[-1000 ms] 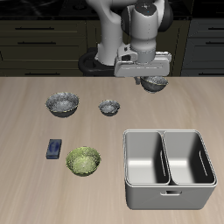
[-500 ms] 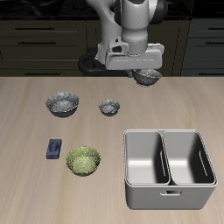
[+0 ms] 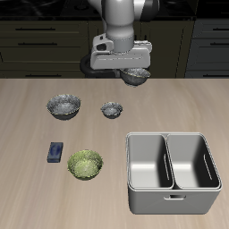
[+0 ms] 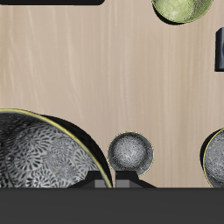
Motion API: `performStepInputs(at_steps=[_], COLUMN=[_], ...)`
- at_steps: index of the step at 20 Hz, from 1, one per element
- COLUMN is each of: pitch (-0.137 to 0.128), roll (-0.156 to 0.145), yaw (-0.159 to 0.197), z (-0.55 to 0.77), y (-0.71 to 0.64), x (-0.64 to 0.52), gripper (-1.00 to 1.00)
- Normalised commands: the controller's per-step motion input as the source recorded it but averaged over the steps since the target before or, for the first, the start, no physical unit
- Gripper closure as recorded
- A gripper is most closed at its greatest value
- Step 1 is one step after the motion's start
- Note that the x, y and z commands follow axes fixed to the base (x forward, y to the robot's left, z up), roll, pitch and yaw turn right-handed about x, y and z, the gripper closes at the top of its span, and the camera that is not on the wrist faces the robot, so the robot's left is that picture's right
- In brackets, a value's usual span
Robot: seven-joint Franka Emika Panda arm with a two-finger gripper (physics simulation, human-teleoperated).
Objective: Stack middle-sized black bowl on the green bowl
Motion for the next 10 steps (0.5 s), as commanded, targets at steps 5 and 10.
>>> performStepInputs(at_steps=[5, 10], pitch=[0.006, -0.003], roll=[-0.022, -0.042], yaw=[-0.011, 0.022], z=[0.27, 0.08], y=[-0.51, -0.38], x=[0.2, 0.19], gripper=[1.0, 1.0])
